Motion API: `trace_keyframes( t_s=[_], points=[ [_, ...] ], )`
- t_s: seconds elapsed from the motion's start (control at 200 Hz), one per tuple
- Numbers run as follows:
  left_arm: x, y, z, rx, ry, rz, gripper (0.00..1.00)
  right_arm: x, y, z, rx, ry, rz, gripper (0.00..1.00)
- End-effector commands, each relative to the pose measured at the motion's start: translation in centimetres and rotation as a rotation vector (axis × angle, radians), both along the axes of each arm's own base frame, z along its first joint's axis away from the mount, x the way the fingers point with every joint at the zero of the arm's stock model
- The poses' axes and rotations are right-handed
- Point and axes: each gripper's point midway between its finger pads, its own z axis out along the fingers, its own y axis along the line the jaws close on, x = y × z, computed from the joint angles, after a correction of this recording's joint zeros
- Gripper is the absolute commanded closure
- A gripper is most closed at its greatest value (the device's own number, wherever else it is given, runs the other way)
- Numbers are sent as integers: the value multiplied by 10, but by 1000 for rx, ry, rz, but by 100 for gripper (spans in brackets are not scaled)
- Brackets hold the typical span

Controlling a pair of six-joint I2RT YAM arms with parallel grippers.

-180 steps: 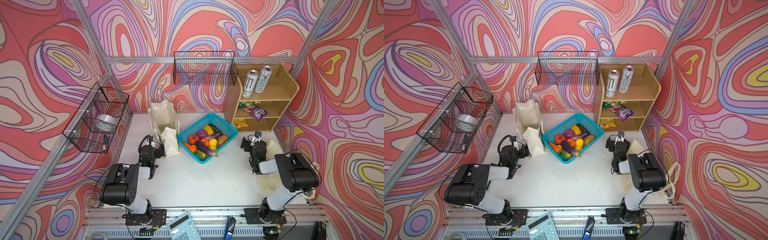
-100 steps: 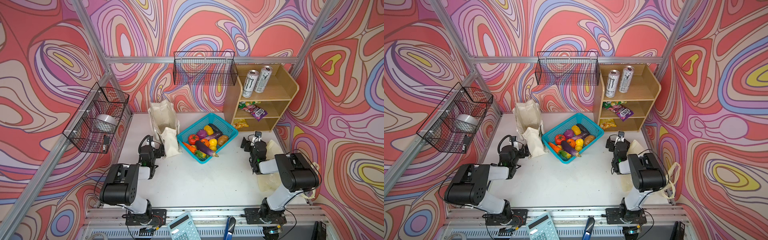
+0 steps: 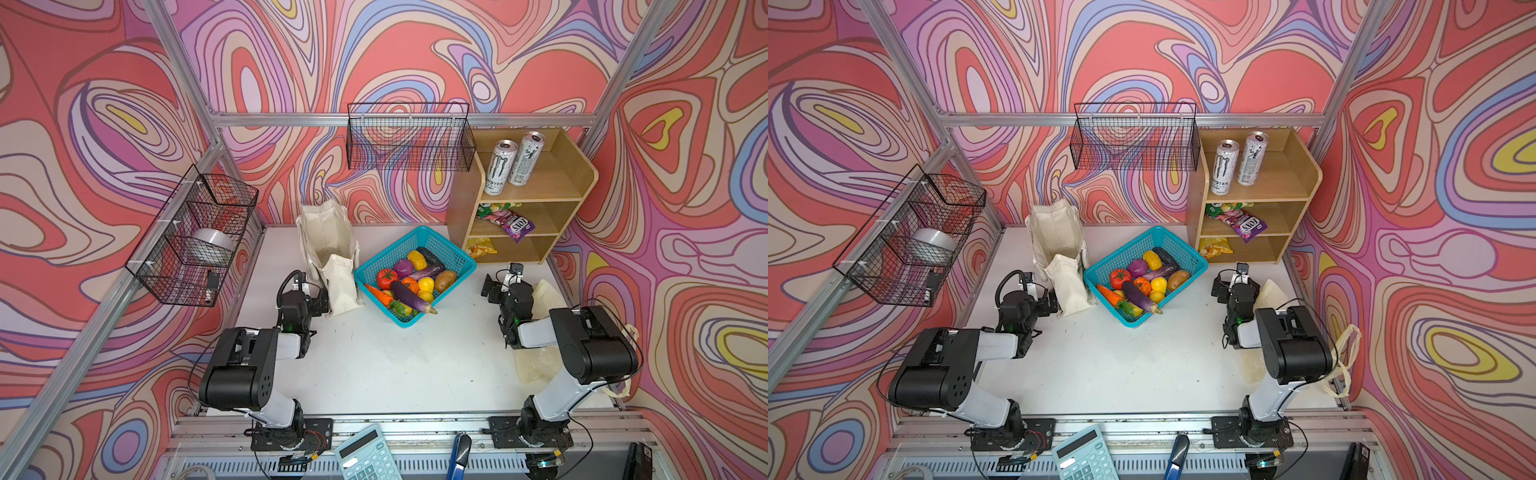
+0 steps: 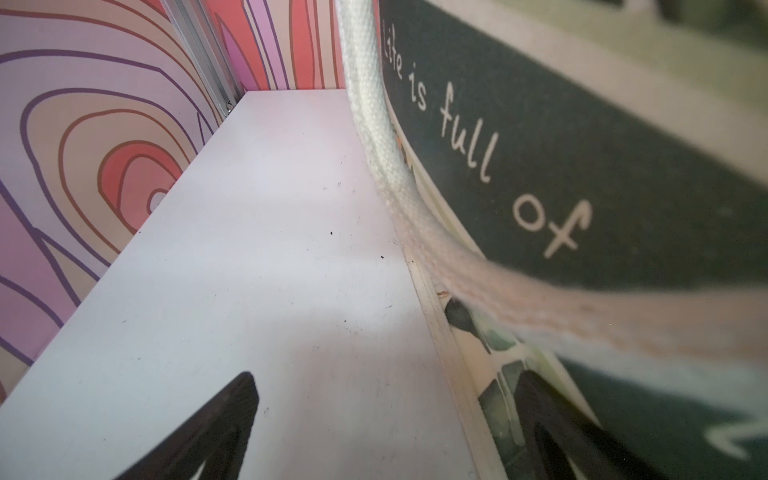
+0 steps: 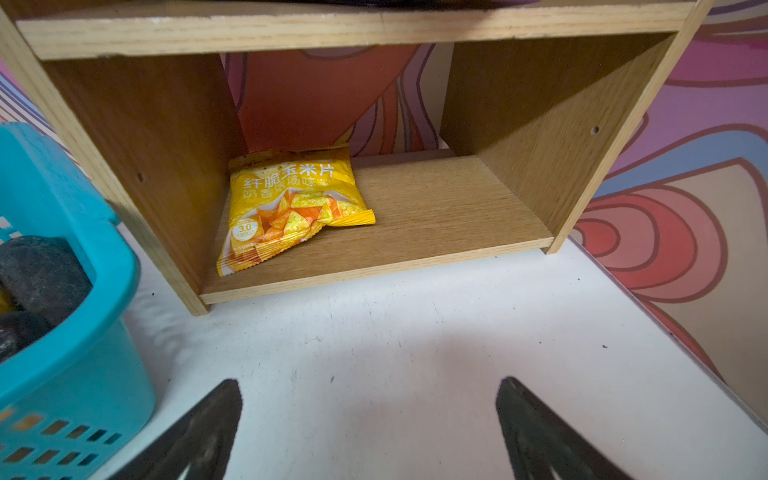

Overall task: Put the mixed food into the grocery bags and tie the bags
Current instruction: 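Raise both arms from rest toward the cream tote bag and basket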

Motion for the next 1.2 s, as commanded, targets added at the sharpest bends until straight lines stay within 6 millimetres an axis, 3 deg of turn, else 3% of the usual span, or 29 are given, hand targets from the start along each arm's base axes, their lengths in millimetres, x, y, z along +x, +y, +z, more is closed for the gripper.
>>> trace_keyframes(
  t_s=[0.0, 0.25, 0.361, 0.551, 0.666, 0.716, 0.856, 0.927, 0.947, 0.997, 1.147, 1.192],
  points=[
    [3, -3, 8, -7, -26, -17, 0, 1, -2, -3, 8, 5, -3, 2],
    [3, -4, 7, -9, -27, -21, 0, 0, -2, -2, 9, 2, -2, 2],
    [-1, -4, 18, -9, -62, -19, 0, -9, -6, 21, -7, -43, -36, 2],
    [-14, 21, 49, -6, -86, 132, 0, -23, -17, 73, 42, -104, -112, 2],
    [-28, 39, 70, -19, -88, 255, 0, -25, -19, 100, 247, -83, -183, 2],
    [-35, 44, 78, -27, -87, 292, 0, -31, -22, 97, 361, -13, -253, 2],
    [-58, 49, 98, -122, -68, 368, 0, -26, 20, 119, 445, 114, -42, 2],
    [-68, 38, 100, -197, -34, 328, 0, -31, 46, 135, 514, 123, 101, 6],
    [-66, 34, 119, -220, -66, 308, 0, -34, 53, 138, 533, 129, 132, 6],
    [-74, 29, 128, -278, -69, 302, 0, -40, 65, 143, 590, 159, 182, 8],
    [-97, 18, 158, -364, -63, 265, 0, -63, 103, 129, 685, 318, 233, 14],
    [-104, 15, 158, -364, -30, 251, 0, -70, 115, 122, 678, 357, 238, 14]
  ],
)
